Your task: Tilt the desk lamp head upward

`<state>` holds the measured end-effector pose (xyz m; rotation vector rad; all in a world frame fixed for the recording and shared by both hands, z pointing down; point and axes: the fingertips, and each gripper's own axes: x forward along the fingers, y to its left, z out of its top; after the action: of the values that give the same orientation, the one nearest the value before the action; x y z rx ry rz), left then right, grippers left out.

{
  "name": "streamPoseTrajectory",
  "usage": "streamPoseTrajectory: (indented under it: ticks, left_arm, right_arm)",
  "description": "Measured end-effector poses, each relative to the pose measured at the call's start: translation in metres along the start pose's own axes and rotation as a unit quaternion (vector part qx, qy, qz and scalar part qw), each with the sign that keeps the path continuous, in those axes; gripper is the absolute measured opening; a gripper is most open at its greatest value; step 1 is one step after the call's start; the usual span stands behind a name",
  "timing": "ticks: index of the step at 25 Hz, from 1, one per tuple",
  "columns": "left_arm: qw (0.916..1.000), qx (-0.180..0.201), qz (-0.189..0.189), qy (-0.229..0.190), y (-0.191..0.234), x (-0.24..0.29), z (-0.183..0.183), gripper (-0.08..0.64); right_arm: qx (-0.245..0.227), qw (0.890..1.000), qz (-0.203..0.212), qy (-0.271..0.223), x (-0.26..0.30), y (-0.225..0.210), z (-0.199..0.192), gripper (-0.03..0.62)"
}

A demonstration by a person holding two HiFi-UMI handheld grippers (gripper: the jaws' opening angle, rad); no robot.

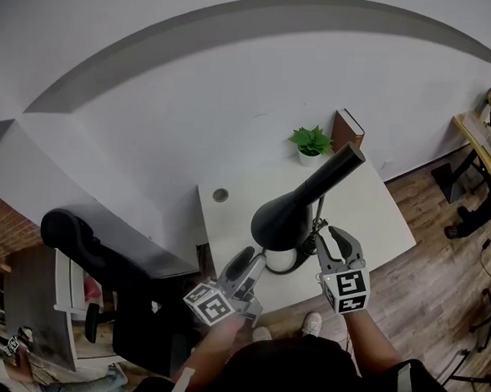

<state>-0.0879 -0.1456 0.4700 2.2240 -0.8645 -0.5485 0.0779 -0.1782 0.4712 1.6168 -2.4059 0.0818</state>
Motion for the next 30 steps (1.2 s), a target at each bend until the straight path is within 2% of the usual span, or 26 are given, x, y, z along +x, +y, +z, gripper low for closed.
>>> streamPoseTrajectory:
  ticks: [4,8,13,20,25,28,30]
  left_arm:
    - [0.9969,-0.074,0.007,-0.026,0.013,0.001,0.001,0.265]
    - [0.9859,-0.152,-0.036,-0.061,0.008,0.009,0.006,0.265]
    - [0.9837,-0.155,-0.058,-0.069,0.002,0.019,0.010,0.265]
    - [0.9773,-0.189,-0.051,-0.081,0.011,0.023,0.009,0.265]
    - [0.9726,-0.212,-0.026,-0.092,0.024,0.025,0.008,0.262]
    - [0.9713,-0.215,-0.028,-0.098,0.025,0.028,0.011,0.236]
    - [0.9679,-0.226,-0.032,-0.104,0.026,0.029,0.013,0.192]
  right_arm:
    - [-0.004,1.000,0.000,0.005,0.008,-0.003,-0.004,0.132]
    - [-0.012,1.000,0.002,0.012,0.019,-0.007,-0.007,0.143]
    - [-0.006,0.999,0.014,0.032,0.037,-0.010,-0.016,0.146]
    - [0.001,0.999,0.019,0.044,0.055,-0.010,-0.025,0.146]
    - [-0.001,0.999,0.024,0.046,0.062,-0.011,-0.028,0.146]
    - [-0.006,0.999,0.019,0.038,0.064,-0.015,-0.026,0.133]
    - [-0.005,0.999,0.016,0.034,0.064,-0.018,-0.024,0.116]
